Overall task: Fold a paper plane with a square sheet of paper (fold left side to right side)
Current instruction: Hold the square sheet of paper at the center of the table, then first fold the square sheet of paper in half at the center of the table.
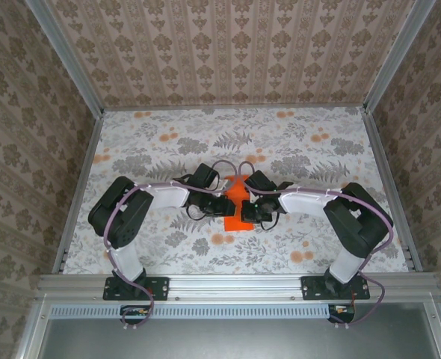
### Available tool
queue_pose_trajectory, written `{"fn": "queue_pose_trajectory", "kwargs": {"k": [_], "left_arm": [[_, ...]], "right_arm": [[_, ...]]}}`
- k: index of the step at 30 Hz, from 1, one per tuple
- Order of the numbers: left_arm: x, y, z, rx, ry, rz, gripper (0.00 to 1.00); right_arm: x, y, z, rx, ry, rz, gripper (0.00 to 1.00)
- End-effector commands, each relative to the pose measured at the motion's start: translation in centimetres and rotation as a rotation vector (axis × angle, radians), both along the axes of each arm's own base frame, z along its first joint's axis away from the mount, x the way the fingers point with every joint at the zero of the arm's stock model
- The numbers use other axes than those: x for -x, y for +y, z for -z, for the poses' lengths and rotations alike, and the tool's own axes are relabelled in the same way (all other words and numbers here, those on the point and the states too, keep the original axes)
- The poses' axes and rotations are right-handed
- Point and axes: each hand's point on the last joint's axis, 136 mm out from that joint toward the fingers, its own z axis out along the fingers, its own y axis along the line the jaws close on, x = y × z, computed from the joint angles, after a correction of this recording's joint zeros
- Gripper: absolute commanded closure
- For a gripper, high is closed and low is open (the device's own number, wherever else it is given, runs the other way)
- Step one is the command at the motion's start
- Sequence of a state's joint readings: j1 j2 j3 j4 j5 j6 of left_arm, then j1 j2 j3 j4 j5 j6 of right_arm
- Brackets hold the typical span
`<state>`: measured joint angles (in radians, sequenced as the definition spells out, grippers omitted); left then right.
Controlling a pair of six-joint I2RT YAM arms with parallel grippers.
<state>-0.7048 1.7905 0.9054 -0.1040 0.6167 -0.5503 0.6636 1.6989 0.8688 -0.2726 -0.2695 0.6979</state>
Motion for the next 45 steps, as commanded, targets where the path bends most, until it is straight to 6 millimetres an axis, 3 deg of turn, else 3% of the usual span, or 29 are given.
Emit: {"fn": "queue_pose_trajectory", "kwargs": {"k": [1,11,19,34,45], "left_arm": [[-1.6,-0.5,-0.8,0.020,-0.020,-0.024,0.76],[-3.4,-0.8,0.4,0.018,-0.018,-0.046,0.80],[-4.7,0.2,1.4,-0.009,-0.010,-0.106,0.83],[-7.7,1.5,1.8,-0.037,-0.031,-0.160,0.84],[-10.7,1.0,1.5,-0.044,-0.064,-0.171,0.83]], "right_arm": [[2.3,-3.1,3.8,0.166,0.097,-0.006,1.00],[2.2,-3.5,4.0,0.193,0.098,-0.011,1.00],[2.6,-4.2,4.3,0.228,0.108,-0.022,1.00],[3.0,-4.9,4.8,0.246,0.125,-0.026,1.00],[3.5,-5.4,5.1,0.256,0.138,-0.027,1.00]]}}
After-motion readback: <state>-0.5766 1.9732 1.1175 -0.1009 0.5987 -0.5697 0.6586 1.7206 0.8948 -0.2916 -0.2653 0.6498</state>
